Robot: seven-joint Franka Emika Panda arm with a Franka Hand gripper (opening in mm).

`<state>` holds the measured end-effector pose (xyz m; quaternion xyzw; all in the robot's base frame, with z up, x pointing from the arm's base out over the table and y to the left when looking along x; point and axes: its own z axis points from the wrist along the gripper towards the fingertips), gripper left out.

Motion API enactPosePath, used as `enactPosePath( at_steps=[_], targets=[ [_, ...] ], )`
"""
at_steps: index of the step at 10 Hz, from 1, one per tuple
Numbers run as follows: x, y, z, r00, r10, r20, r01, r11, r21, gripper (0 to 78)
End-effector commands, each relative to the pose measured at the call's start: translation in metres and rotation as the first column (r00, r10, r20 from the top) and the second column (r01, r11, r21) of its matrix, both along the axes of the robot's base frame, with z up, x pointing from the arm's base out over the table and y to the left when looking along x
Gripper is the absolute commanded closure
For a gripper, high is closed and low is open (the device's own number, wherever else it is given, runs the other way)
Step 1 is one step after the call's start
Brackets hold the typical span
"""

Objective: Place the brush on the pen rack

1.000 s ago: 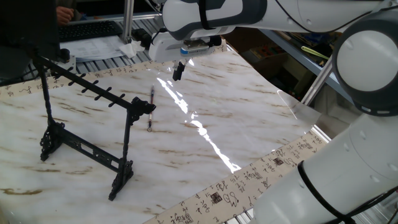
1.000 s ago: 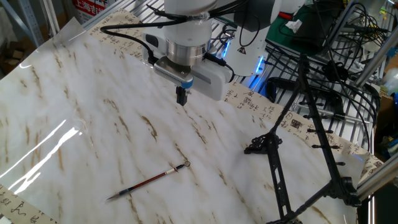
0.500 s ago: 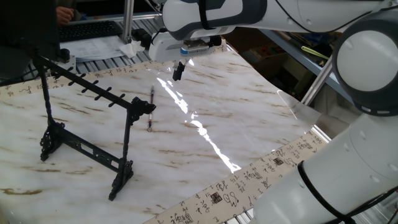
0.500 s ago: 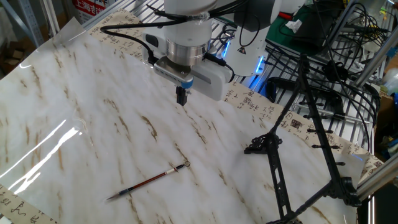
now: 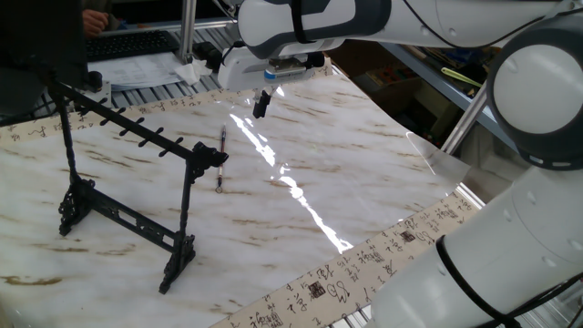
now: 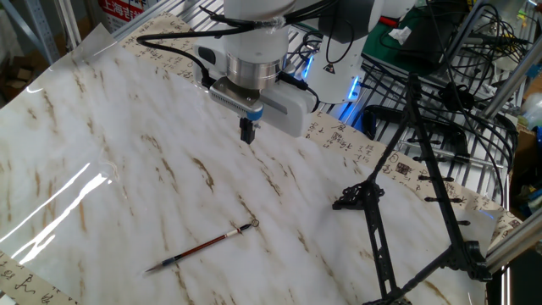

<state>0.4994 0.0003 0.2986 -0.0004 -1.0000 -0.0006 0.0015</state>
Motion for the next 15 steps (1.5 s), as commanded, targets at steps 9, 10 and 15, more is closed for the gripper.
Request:
enactPosePath(
  at_steps=[9,10,15],
  targets=[
    [0.004,0.001,-0.002,0.965,-0.247,-0.084,0.246,0.969,-0.028,77.6],
    [0.013,0.002,-0.005,0.963,-0.257,-0.082,0.255,0.967,-0.029,77.6],
    [0.049,0.002,-0.015,0.958,-0.274,-0.089,0.273,0.962,-0.028,77.6]
  ],
)
